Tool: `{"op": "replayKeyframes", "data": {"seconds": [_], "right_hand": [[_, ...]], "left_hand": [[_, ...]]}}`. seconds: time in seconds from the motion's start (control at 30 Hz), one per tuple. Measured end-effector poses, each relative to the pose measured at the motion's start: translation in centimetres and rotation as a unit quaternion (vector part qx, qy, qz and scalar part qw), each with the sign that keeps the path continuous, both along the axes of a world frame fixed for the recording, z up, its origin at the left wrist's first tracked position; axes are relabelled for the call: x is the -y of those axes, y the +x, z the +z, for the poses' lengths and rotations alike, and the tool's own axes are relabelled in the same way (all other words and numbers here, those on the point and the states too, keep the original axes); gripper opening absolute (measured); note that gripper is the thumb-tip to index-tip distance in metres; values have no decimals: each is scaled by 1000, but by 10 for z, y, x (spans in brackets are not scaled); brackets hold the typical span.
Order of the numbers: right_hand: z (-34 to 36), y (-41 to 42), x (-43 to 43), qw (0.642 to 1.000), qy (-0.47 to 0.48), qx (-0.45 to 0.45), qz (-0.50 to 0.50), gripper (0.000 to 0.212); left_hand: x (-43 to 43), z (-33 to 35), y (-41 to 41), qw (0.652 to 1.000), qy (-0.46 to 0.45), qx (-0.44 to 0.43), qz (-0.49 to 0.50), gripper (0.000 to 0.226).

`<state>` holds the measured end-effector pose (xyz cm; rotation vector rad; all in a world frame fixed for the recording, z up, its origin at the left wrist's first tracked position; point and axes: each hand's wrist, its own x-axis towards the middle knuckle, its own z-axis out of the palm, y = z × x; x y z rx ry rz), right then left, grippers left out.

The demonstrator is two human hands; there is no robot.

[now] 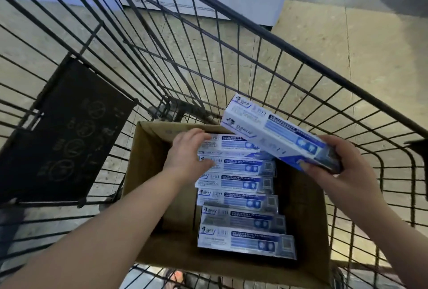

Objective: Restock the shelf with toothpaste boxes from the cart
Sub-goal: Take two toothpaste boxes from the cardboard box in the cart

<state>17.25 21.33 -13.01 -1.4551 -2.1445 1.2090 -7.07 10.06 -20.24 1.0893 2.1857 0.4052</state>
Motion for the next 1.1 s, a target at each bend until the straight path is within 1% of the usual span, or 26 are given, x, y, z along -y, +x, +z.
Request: {"op": "replayKeyframes", "data": {"seconds": [0.13,0.23,0.3,0.33,0.37,0.4,0.5,0.53,0.63,0.8,0.9,1.0,1.1], "right_hand": [[-10,2,-5,1000,-6,-2,-28,50],[-14,3,-5,1000,0,3,-27,51],[-15,2,-4,1000,1,2,-24,50],[-16,2,-4,1000,1,2,-23,49],[-16,1,-3,1000,1,0,-23,50],[-16,0,-3,1000,0,-2,-21,50],[-15,-4,-2,1000,-12,-14,-20,50],[-14,-4,-1,999,-14,-19,-22,50],[-4,-4,2,999,-11,-36,-23,49],[36,2,18,999,-7,-43,-15,51],[66,9,37,999,0,-40,-26,53],[101,20,65,998,-16,-50,-43,49],[142,34,98,995,-2,-70,-75,47]], "left_hand": [[-2,-20,1,1000,2,-21,-24,71],[-3,-32,3,995,-2,-89,-42,76],[-4,-36,4,990,-7,-130,-50,73],[-4,-38,4,990,-8,-135,-41,67],[-4,-40,3,992,-8,-125,-25,62],[-3,-41,3,996,-6,-93,-2,57],[-1,-37,2,995,19,64,74,46],[1,-33,1,992,30,91,82,43],[8,-16,-3,993,40,96,62,44],[27,34,-9,991,21,131,4,50],[41,74,-10,992,23,107,-68,50],[55,119,-5,986,34,91,-137,43],[73,160,3,979,60,77,-179,44]]}}
